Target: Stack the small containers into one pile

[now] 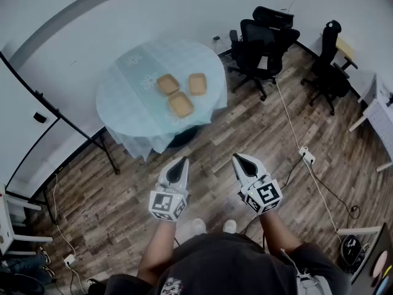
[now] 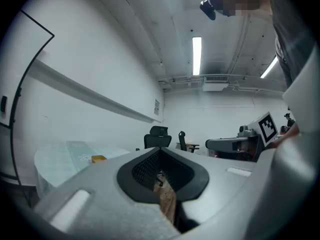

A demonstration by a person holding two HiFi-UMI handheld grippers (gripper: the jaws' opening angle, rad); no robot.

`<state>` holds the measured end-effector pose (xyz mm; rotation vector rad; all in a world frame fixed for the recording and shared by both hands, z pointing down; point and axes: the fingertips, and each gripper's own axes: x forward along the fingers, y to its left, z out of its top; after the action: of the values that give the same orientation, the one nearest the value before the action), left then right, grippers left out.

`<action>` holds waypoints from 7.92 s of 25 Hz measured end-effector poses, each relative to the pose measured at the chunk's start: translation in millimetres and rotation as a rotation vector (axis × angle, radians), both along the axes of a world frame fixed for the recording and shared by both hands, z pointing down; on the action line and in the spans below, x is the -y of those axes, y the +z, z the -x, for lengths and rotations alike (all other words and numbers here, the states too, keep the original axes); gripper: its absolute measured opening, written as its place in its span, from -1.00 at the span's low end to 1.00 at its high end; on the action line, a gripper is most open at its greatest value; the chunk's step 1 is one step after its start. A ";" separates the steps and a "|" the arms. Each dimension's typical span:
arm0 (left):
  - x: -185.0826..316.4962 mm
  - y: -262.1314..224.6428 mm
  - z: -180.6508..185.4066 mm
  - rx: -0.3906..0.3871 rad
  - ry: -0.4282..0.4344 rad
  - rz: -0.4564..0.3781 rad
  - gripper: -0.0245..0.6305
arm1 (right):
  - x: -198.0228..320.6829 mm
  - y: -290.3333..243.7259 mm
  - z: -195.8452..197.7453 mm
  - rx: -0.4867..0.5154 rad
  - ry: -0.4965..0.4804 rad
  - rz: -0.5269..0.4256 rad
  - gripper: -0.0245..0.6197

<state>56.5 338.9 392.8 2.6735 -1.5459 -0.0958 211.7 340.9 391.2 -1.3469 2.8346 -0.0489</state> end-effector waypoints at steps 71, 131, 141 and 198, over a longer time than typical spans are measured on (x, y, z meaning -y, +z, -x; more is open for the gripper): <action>232.0 54.3 43.5 0.067 -0.191 0.179 -0.91 | 277.8 55.8 78.9 0.069 -0.284 0.113 -0.92; 375.4 89.9 187.5 0.002 -0.096 0.221 -0.91 | 403.1 88.9 217.3 -0.107 -0.185 0.167 -0.92; 373.4 152.1 186.4 0.007 -0.128 0.337 -0.91 | 391.0 149.4 210.5 -0.145 -0.200 0.262 -0.68; 345.3 240.4 171.4 0.010 -0.141 0.477 -0.91 | 435.7 297.3 214.8 -0.285 -0.012 0.398 0.77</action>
<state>-114.9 -6.4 633.2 2.1998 -1.5244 0.2495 -3.1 -94.8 688.5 -1.5087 3.1953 -0.4828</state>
